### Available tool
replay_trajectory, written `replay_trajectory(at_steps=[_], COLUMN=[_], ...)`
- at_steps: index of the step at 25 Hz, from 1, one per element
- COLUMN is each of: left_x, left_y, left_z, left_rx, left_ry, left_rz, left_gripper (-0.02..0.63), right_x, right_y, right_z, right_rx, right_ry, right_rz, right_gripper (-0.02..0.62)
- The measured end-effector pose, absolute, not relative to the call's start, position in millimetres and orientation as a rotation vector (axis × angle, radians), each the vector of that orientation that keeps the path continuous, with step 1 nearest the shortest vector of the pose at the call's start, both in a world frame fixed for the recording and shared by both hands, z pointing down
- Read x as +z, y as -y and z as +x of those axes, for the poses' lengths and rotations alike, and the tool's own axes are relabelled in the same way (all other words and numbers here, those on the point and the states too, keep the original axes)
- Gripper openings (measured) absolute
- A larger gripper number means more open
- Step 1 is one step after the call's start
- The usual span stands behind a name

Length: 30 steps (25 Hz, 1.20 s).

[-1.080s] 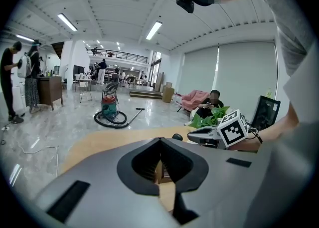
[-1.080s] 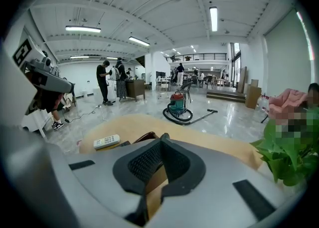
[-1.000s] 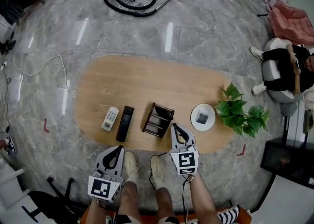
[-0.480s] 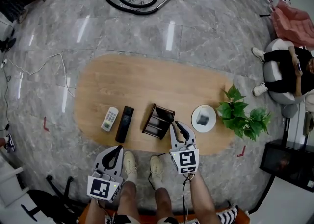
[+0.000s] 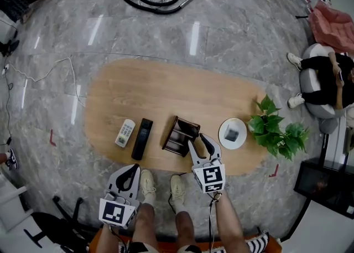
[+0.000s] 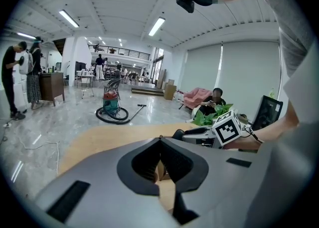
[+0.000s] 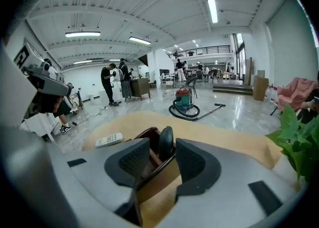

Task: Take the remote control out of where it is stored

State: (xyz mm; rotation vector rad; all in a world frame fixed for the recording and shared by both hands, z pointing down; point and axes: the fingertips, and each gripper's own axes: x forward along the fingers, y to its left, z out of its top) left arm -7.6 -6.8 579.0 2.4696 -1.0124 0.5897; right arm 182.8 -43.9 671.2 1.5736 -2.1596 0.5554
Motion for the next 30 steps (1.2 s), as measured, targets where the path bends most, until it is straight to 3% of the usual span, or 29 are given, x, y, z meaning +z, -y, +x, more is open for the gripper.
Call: replay_trajectory(at_steps=[14, 17, 30], left_x=[580, 578, 563], left_y=[11, 13, 10], left_z=[-14, -16, -24], left_rx=[0.598, 0.594, 0.582], left_ry=[1.016, 1.022, 1.042], left_rz=[2.467, 2.47, 2.476], left_gripper=[0.006, 0.006, 0.006], right_x=[675, 675, 661], right_y=[55, 57, 57], right_z=[185, 186, 178], right_rx=[0.491, 0.473, 0.44], right_ry=[2.11, 2.091, 2.097], right_rz=[1.568, 1.578, 1.545], right_gripper=[0.144, 0.1, 0.084])
